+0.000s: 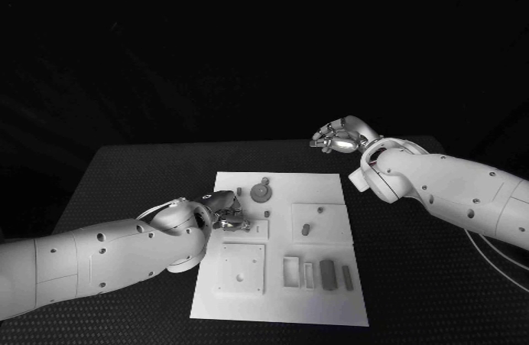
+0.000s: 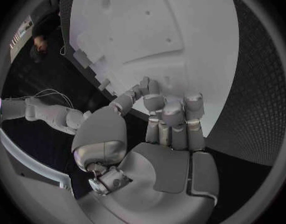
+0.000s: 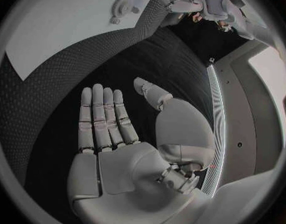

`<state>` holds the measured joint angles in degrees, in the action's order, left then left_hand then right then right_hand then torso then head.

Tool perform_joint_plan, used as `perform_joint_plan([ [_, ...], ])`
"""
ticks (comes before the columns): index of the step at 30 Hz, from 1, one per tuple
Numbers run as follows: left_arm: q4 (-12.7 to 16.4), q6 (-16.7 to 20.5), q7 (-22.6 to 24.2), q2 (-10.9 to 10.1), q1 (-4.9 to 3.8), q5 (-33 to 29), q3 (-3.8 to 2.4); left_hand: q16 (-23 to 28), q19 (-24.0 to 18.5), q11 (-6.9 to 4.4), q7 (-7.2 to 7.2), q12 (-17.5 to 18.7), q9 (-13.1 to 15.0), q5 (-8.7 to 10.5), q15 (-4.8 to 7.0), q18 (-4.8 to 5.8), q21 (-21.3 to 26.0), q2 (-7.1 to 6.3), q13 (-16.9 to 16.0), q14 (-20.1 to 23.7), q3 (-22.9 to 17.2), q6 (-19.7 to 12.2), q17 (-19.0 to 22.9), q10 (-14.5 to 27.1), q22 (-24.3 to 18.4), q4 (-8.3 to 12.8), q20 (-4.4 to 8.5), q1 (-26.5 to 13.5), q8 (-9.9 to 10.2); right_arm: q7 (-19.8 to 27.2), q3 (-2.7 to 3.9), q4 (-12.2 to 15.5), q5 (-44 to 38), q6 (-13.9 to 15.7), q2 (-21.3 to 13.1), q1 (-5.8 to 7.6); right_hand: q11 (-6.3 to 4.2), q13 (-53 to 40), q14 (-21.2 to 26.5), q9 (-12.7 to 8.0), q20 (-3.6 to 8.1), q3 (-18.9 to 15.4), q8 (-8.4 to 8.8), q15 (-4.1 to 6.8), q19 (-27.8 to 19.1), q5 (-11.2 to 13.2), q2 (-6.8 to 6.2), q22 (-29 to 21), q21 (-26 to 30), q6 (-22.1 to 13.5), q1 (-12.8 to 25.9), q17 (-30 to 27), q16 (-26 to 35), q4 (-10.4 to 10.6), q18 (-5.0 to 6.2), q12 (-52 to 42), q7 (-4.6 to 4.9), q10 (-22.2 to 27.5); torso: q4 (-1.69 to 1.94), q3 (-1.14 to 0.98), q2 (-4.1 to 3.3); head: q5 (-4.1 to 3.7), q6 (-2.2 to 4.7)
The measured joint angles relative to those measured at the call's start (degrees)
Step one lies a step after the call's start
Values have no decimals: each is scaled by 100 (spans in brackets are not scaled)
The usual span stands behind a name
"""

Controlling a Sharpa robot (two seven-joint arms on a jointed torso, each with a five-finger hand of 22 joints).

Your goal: Assemble the parts on the task board

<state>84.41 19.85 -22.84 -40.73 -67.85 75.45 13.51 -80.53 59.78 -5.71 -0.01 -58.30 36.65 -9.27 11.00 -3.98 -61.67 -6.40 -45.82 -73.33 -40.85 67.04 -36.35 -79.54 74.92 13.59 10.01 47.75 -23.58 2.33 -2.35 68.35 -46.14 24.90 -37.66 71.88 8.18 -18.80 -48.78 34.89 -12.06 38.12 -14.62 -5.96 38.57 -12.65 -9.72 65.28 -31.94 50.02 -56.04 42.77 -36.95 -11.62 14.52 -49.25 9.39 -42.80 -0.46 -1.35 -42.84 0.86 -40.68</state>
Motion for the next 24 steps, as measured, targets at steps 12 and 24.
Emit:
perform_joint_plan([
  [12,-3,-23,1,10,-2,67,-3,-24,0,0,-36,-27,0,-335,5,3,0,-68,23,-5,3,138,5,0,-1,3,0,68,-172,0,0,-6,1,-4,2,-8,0,5,-4,0,0,0,0,4,0,0,0,5,0,0,0,0,0,0,0,0,0,0,-2,-1,-1,4,-16],
  [24,-4,-44,-12,21,0,155,-4,-121,21,-35,-39,-133,0,-1012,9,42,0,-68,27,-9,12,146,-8,33,-1,11,-21,68,-347,0,0,-5,1,-8,-1,-10,0,10,-4,0,0,0,0,4,0,-22,0,4,0,0,0,0,0,0,0,0,0,0,-2,0,0,2,-13],
])
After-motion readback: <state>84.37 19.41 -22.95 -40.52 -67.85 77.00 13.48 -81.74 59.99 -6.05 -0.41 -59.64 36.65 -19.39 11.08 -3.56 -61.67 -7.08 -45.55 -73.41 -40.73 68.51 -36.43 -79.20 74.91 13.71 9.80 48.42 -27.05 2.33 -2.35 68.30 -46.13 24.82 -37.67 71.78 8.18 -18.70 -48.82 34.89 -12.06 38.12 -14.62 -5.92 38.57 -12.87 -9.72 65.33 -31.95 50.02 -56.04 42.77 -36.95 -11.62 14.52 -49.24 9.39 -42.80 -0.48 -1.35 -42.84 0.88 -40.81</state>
